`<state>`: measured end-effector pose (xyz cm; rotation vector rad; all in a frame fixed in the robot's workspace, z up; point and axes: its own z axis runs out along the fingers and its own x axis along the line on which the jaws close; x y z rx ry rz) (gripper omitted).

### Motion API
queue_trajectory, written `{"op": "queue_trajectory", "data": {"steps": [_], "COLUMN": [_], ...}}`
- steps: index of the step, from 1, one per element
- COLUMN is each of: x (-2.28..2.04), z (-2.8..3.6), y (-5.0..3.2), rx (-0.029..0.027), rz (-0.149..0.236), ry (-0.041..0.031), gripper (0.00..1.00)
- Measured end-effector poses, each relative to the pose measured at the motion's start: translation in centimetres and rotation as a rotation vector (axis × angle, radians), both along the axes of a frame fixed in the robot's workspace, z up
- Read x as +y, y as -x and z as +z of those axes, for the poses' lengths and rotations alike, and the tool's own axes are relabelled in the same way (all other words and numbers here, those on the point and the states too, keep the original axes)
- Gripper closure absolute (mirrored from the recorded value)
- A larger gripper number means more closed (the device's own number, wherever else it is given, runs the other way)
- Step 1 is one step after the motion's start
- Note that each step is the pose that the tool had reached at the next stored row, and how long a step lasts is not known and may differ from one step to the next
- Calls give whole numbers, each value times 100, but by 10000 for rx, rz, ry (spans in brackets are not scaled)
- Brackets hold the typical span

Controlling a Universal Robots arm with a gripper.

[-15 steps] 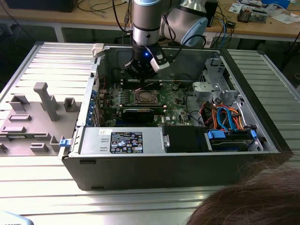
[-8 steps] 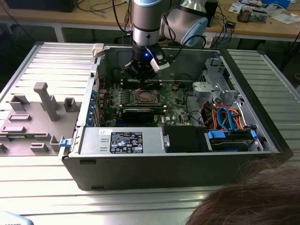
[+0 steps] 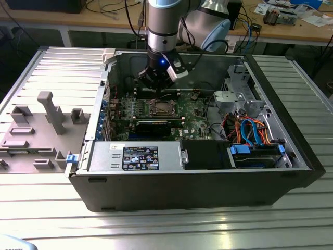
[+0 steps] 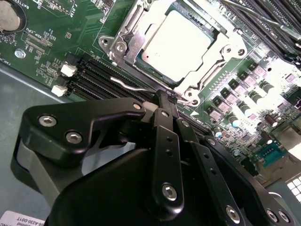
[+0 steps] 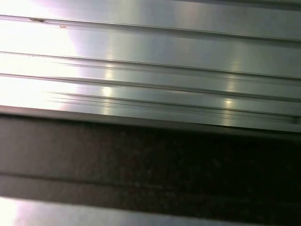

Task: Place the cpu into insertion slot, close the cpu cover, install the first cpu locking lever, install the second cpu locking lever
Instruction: 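Install the first cpu locking lever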

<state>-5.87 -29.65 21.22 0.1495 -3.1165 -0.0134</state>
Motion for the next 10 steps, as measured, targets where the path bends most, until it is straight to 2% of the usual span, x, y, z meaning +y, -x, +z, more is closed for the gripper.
{"op": "queue_trajectory", "data": {"steps": [10], "x": [0], "z": [-48], "y": [-139], "rx": [10], "rz": [-3], "ry": [-1], "gripper": [89]}}
